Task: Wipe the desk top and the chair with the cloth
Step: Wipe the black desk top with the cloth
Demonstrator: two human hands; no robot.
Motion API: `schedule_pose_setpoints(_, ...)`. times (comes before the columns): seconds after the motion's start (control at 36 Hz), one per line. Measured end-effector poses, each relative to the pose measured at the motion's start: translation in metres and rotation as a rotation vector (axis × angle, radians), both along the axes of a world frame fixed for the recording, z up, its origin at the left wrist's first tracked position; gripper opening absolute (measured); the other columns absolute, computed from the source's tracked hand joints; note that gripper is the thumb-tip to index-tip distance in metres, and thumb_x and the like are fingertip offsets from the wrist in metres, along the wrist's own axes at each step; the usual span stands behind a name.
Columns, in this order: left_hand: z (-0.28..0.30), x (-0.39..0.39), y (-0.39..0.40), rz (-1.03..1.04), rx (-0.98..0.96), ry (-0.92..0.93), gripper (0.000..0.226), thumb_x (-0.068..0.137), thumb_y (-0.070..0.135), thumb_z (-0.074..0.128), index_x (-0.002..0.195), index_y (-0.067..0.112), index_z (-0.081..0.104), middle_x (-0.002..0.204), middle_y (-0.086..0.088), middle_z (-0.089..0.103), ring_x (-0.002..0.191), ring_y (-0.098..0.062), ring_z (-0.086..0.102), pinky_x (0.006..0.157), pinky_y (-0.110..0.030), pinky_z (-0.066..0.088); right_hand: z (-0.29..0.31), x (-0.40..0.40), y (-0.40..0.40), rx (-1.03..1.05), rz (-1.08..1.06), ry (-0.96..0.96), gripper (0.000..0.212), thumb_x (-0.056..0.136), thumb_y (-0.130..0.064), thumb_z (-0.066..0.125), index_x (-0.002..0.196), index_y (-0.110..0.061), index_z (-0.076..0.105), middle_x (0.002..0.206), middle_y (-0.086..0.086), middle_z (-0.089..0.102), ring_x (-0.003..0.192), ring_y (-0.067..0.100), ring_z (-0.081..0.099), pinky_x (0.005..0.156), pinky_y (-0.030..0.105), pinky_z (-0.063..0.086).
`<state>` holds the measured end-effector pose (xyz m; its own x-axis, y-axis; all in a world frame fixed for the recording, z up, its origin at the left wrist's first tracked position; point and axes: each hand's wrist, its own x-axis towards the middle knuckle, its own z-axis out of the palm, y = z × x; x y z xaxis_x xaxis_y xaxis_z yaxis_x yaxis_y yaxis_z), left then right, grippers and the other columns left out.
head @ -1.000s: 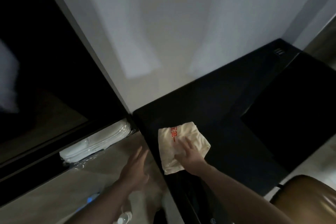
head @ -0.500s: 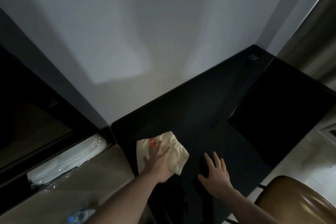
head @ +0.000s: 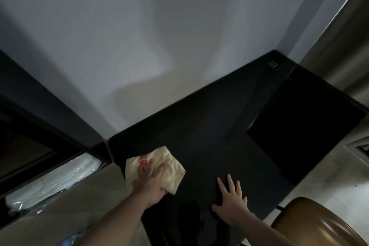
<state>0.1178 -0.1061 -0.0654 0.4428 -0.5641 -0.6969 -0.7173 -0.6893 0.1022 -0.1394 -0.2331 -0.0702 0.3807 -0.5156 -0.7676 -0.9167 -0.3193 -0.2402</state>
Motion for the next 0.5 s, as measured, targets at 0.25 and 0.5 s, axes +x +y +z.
schedule_pose_setpoints(0.25,0.035,0.027,0.042,0.032,-0.014,0.082,0.064,0.101,0.043,0.050,0.156,0.019,0.028,0.156,-0.005,0.032,0.145,-0.022,0.033,0.113,-0.027,0.027,0.017,-0.001,0.039,-0.037,-0.107,-0.027,0.095,0.094,-0.050,0.057,0.163,-0.033,-0.006,0.169,0.002,-0.022,0.155,0.036,-0.017,0.125,0.058,0.010)
schedule_pose_setpoints(0.5,0.012,0.037,0.076,-0.033,-0.018,0.093,0.080,0.101,0.046,0.045,0.160,0.038,-0.009,0.166,-0.003,-0.026,0.154,-0.033,-0.018,0.125,-0.054,0.013,0.023,-0.010,0.068,-0.056,-0.186,-0.073,0.096,0.094,-0.050,0.060,0.163,-0.034,-0.005,0.169,0.000,-0.022,0.156,0.035,-0.017,0.126,0.057,0.012)
